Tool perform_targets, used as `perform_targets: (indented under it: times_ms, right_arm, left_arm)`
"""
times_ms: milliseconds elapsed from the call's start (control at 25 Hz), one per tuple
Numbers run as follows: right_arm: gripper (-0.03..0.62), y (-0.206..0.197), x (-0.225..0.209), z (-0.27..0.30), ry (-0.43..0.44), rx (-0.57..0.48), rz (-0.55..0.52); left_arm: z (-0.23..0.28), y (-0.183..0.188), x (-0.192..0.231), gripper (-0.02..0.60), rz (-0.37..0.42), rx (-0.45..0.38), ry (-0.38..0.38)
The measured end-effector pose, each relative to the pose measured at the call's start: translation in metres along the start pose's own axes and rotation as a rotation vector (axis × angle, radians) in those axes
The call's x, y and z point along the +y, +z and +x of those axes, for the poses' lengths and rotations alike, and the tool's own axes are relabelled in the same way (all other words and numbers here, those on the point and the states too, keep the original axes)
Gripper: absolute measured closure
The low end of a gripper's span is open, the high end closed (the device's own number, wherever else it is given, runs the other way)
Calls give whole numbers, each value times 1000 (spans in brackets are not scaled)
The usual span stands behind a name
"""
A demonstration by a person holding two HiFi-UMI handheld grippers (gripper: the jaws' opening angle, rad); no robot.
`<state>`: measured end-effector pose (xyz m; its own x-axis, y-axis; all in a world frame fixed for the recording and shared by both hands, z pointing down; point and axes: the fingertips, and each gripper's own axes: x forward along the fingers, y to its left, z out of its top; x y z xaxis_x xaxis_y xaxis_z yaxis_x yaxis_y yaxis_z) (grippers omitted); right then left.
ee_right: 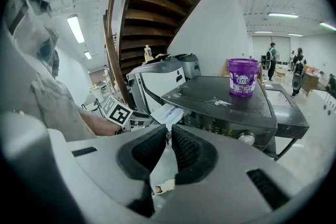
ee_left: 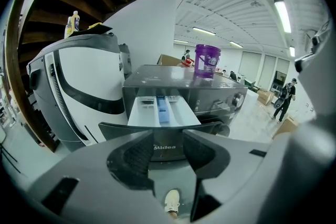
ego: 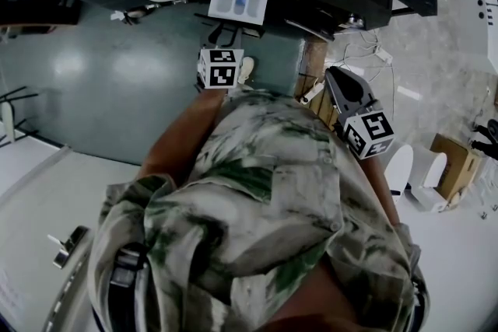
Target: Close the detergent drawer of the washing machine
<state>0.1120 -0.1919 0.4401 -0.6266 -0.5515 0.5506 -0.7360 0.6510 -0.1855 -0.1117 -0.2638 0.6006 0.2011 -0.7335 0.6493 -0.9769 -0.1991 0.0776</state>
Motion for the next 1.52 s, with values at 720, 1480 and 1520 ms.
perform_targets:
  times_ms: [720,1480,1520]
  right_arm:
    - [540,6,-10,1,-39,-10,10]
    - [540,10,-24,7,-70,-13,36]
    - [540,10,-24,8,-71,-13,36]
  left_arm:
    - [16,16,5,400,23,4,-18]
    - [39,35,9,400,35,7,-26]
    - [40,36,10,401,34,7,-26]
